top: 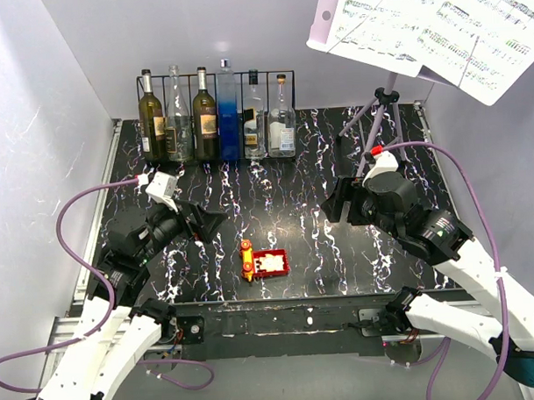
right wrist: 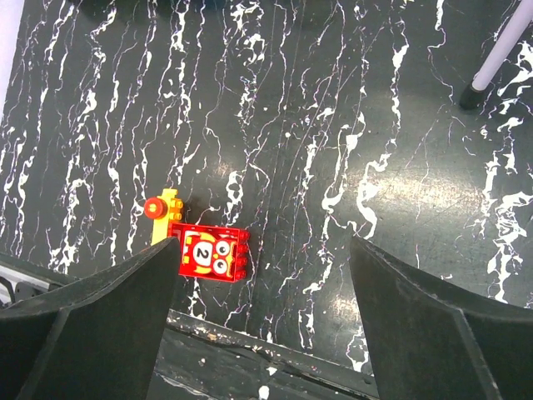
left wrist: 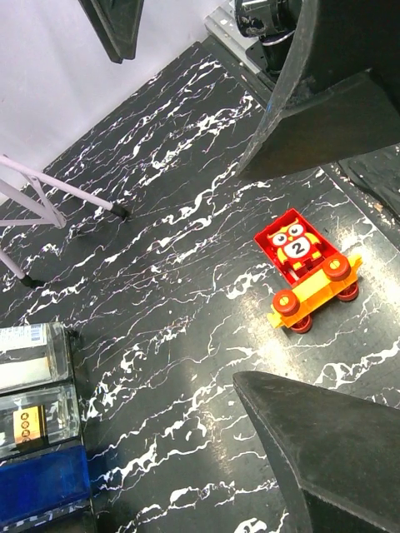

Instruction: Take the wine bottle off the wine rack

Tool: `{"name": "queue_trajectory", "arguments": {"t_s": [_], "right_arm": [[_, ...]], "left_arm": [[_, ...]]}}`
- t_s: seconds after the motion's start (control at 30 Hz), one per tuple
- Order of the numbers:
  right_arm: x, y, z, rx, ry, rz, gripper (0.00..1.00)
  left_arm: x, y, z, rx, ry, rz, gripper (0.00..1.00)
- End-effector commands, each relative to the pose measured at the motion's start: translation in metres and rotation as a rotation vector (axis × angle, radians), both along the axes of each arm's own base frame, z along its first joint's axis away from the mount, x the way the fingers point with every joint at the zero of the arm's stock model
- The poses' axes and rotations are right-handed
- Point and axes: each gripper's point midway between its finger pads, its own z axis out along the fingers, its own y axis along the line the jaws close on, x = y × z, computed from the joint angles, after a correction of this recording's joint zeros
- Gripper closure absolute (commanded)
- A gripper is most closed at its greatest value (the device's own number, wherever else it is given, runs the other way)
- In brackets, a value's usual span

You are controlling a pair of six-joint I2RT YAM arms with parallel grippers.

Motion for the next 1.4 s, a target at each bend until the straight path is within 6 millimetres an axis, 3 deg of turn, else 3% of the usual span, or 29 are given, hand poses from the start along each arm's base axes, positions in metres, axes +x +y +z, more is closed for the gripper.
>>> {"name": "queue_trajectory", "arguments": {"t_s": [0.0,0.33,0.53,0.67,0.87,1.03,1.2,1.37], "right_arm": [[0.003,0.000,0.018,0.039,-0.039,-0.026,0.10],[0.012,-0.011,0.027,0.059,-0.123,-0.088,0.15],[0.051,0.032,0.055,0.022,-0.360,0.068,0.23],[0.102,0.051,0.085,-0.057,-0.446,-0.017,0.26],[0.197,0.100,0.071,-0.323,-0.456,-0.050,0.33],[0.274,0.128,0.049,-0.370,-0.402,-0.064,0.31],[0.333,0.138,0.039,-0.337,-0.395,-0.116,0.27],[0.368,0.133,0.020,-0.319,-0.423,-0.164,0.26]], "left_arm": [[0.005,0.007,-0.010,0.026,0.013,0.042,0.02],[0.009,0.012,-0.011,0.030,0.024,0.085,0.02],[0.009,0.024,-0.003,0.041,-0.015,0.141,0.02],[0.010,0.037,0.001,0.050,-0.049,0.204,0.02],[0.009,0.049,0.006,0.043,-0.070,0.268,0.02],[0.007,0.051,0.008,0.036,-0.075,0.277,0.02],[0.003,0.048,0.010,0.025,-0.080,0.260,0.02],[0.000,0.045,0.011,0.018,-0.082,0.234,0.02]]}}
